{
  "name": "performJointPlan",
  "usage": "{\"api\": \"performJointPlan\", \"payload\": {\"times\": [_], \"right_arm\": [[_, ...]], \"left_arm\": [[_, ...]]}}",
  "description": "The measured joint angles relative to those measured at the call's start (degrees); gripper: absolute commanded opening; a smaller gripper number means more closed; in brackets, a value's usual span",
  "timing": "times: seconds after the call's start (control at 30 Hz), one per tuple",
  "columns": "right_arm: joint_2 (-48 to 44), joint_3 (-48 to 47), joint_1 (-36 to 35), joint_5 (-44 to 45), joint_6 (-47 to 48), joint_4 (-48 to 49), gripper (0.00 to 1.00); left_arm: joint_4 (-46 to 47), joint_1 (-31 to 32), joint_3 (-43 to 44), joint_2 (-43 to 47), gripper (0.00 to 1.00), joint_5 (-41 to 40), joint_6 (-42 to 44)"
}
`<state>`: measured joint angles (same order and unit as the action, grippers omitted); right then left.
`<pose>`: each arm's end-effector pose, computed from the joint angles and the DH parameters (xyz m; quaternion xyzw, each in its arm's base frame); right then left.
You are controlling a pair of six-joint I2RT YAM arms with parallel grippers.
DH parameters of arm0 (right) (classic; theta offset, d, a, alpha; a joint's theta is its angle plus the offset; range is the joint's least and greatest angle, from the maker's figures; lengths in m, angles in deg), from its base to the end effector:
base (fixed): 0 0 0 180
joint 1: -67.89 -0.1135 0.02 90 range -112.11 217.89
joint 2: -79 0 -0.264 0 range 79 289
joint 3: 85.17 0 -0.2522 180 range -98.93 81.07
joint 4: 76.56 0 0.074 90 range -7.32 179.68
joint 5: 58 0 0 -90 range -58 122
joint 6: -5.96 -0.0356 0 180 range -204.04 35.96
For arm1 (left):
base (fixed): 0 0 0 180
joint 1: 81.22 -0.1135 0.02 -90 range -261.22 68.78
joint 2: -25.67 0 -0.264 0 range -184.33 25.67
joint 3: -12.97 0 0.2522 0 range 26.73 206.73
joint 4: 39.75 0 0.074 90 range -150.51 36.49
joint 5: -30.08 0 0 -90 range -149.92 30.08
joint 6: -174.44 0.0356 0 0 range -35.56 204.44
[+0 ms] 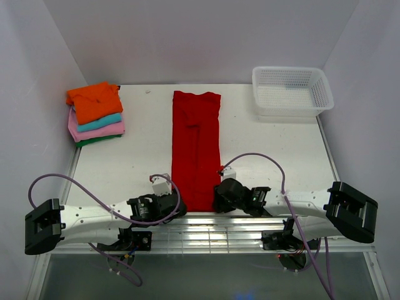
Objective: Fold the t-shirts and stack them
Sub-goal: Fold the tshirt
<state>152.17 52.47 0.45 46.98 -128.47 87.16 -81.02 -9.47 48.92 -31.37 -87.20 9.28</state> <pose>0.0983 0.2125 0.1576 -0.1373 0.9137 0.2325 0.3036 0.0658 -0.1475 0.1507 -0.0844 0.9416 -0.1573 0.2856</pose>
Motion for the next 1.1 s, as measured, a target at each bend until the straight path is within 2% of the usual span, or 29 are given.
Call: {"api": "performJointPlan", "payload": {"times": [0.07,0.1,0.17,0.27,0.4,0.73,1.1], "right_arm": [[0.07,0.0,-0.2,0.04,-0.04,-0.66,0.25],[0.09,0.0,-0.28,0.13,0.0,-1.03,0.22],[0.09,0.0,-0.37,0.26,-0.22,-1.77,0.14],[0.09,-0.13,-0.63,0.48,-0.39,-2.29,0.1],[0.07,-0.33,-0.96,0.98,-0.42,-2.93,0.09],[0.17,-2.08,-1.09,1.55,0.04,-6.62,0.08],[5.95,-13.66,-1.09,5.79,4.9,-12.02,0.08]], "left_arm": [[-0.35,0.02,-0.44,0.0,0.52,-0.07,-0.48],[-0.55,0.02,-0.57,0.13,0.37,0.13,-0.72],[-0.94,0.02,-1.07,0.22,0.26,0.52,-1.07],[-1.42,0.02,-1.25,0.22,0.1,1.27,-1.68],[-1.38,0.02,-1.03,-0.2,0.01,1.6,-1.9],[-2.67,0.02,2.03,-4.15,0.0,1.36,-1.38],[-12.83,-1.53,12.66,-13.0,0.0,-4.63,1.25]]}}
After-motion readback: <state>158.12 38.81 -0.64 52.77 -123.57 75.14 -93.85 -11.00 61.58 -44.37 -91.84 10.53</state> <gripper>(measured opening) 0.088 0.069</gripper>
